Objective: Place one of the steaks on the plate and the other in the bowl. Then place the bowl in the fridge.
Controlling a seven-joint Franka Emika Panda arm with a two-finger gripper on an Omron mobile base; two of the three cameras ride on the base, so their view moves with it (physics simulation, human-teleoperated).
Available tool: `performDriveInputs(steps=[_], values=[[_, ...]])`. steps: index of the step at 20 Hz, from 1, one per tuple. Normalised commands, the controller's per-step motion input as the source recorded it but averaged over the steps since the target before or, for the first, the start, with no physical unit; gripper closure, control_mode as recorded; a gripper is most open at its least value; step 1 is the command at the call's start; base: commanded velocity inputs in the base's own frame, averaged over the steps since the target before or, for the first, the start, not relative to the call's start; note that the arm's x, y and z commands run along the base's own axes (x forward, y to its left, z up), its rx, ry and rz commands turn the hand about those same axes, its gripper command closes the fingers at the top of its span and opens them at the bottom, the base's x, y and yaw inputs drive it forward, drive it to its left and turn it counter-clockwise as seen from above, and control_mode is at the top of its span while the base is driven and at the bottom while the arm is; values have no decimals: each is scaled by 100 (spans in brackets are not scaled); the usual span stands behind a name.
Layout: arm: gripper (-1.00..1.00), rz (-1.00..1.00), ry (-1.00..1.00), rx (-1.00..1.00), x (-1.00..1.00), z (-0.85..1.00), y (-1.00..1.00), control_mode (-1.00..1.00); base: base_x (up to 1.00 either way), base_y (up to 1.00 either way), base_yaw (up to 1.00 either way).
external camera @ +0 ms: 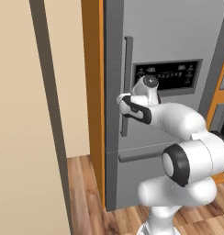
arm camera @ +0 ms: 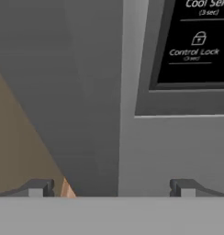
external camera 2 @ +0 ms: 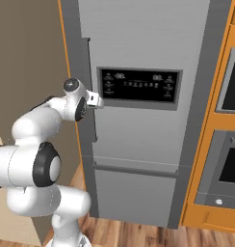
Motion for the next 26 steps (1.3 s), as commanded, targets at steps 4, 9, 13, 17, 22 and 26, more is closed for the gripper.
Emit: performDriveInputs(steps=[4,9,13,17,22,26], values=[[-100,-7,0,0,36,0,23,-100,0,0,0],[-100,0,0,0,45,-6,0,-100,0,0,0],[-100,0,0,0,39,-10,0,-100,0,0,0],[-100,0,0,0,31,-9,-2,-100,0,0,0],[-100,0,0,0,38,-18,-16,-100,0,0,0],[-100,1,2,2,57,-2,-12,-100,0,0,0]])
